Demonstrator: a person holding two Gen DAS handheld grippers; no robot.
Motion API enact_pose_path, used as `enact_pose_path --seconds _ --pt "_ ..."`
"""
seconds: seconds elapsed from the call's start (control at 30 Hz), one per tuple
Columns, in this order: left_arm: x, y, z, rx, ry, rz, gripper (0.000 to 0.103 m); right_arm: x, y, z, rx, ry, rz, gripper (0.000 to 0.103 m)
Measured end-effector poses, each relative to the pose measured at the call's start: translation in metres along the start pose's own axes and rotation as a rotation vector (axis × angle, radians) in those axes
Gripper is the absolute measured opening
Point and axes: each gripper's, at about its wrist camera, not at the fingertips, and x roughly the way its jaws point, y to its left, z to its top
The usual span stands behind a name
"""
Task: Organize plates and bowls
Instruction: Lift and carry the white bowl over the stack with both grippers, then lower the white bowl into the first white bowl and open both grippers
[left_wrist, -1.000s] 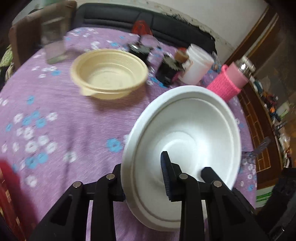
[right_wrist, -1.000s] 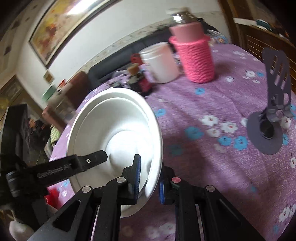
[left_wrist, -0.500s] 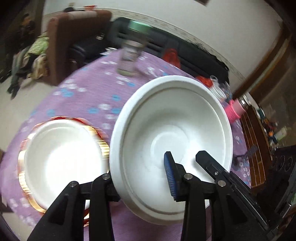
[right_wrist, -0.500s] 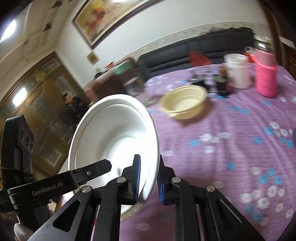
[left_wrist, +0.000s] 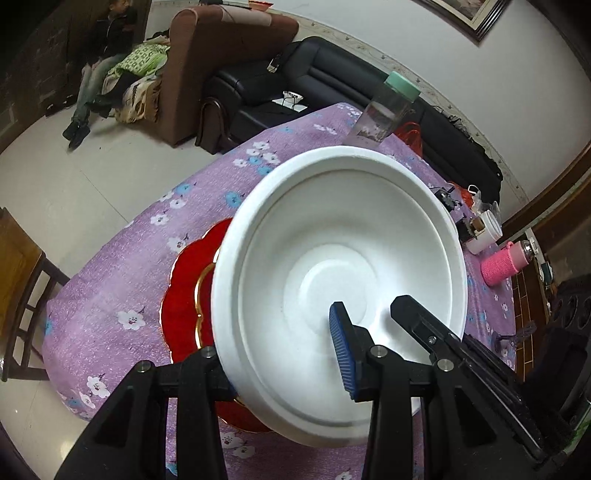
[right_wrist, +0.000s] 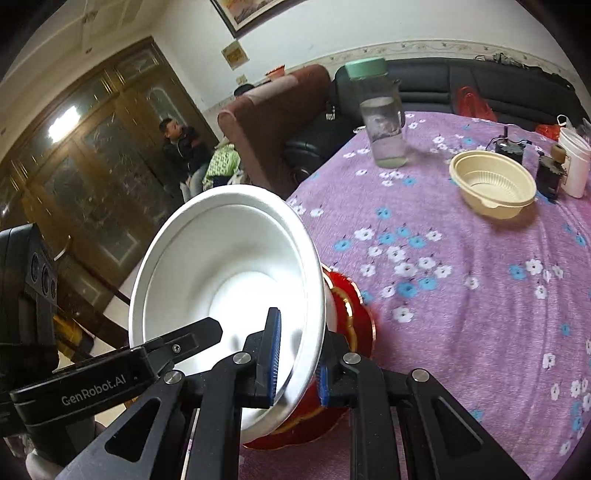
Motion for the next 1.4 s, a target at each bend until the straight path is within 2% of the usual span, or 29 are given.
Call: enact_pose_path --seconds 0.2,0.37,0.5,0.73,0.77,0.8,0.83,0.87,0.9,1.07,1.27,1.33,1.4 --pt "0.009 0.006 0.007 -0.004 0.013 -0.011 0.039 0.013 -0.003 0.001 0.016 0.04 -0.029 0.018" --pt "0.002 0.007 0.011 -0.01 0.002 -0.066 0.048 0.017 -0.002 0.004 0.018 0.053 -0.043 0.018" --pt "-0.007 0.01 0.011 -0.005 -0.027 -0.077 0.056 0.018 0.0 0.007 0.019 0.062 -0.045 0.018" --pt "-0.021 0.018 0.012 -0.007 -0.067 -0.06 0.06 0.014 0.002 0.003 0.021 0.031 -0.061 0.019" --pt "-0.022 0.02 0.011 -0.007 -0.074 -0.058 0.063 0.014 0.003 0.003 0.016 0.025 -0.065 0.024" --pt "-0.024 0.021 0.011 -0.003 -0.08 -0.052 0.068 0.013 0.003 0.003 0.013 0.021 -0.069 0.036" --pt "-0.027 0.022 0.011 0.001 -0.089 -0.046 0.069 0.013 0.003 0.003 0.012 0.013 -0.073 0.042" --pt "-0.03 0.022 0.01 0.004 -0.103 -0.041 0.069 0.011 0.003 0.003 0.014 0.002 -0.072 0.051" --pt "-0.033 0.022 0.009 0.007 -0.114 -0.037 0.069 0.008 0.003 0.003 0.015 -0.012 -0.071 0.052" --pt "-0.054 0.024 0.003 0.017 -0.21 -0.029 0.069 -0.008 0.001 0.005 0.025 -0.076 -0.066 0.052" --pt "-0.087 0.002 -0.018 0.098 -0.4 0.042 0.069 -0.032 -0.009 0.006 0.029 -0.154 -0.102 0.052" --pt "-0.091 -0.01 -0.023 0.119 -0.417 0.021 0.069 -0.043 -0.016 0.007 0.022 -0.182 -0.128 0.052" --pt "-0.091 -0.025 -0.029 0.137 -0.4 -0.034 0.07 -0.054 -0.026 0.009 0.012 -0.213 -0.171 0.052"
